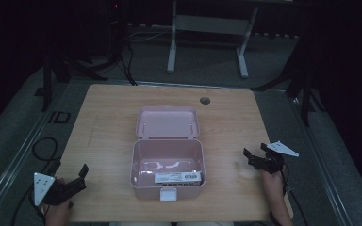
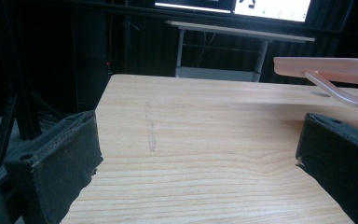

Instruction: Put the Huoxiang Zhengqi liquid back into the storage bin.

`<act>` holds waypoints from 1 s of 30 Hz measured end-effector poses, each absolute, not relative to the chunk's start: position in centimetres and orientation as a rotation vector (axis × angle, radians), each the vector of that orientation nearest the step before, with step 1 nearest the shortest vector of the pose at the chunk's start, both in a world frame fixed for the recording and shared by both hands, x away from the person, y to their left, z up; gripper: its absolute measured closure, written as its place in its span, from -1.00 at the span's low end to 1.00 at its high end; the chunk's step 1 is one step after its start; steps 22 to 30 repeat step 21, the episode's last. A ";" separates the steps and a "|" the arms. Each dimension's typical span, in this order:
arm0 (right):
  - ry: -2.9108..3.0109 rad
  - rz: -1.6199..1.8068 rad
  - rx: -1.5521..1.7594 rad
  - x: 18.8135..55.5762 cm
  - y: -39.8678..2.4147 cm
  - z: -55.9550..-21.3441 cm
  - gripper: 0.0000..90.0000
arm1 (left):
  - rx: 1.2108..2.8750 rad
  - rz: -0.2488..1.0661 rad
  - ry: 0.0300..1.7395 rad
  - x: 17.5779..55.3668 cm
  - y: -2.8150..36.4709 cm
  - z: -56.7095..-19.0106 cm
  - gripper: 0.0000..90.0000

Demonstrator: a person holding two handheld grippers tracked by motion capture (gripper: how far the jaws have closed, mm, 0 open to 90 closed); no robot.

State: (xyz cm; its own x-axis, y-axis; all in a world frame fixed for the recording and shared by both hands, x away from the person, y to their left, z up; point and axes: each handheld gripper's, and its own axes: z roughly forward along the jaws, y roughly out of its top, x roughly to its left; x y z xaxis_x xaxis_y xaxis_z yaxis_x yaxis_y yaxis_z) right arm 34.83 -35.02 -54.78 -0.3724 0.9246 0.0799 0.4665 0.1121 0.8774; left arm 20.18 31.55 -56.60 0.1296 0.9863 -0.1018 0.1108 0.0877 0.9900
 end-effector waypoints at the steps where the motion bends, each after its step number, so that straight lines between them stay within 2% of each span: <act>1: 1.889 1.206 1.352 34.8 -35.1 -54.8 -0.70 | 1.272 0.987 1.227 20.2 31.6 -56.6 -0.99; 30: 1.864 1.263 1.383 34.8 -36.0 -55.2 -0.70 | 1.269 0.984 1.227 20.2 31.7 -56.6 -0.99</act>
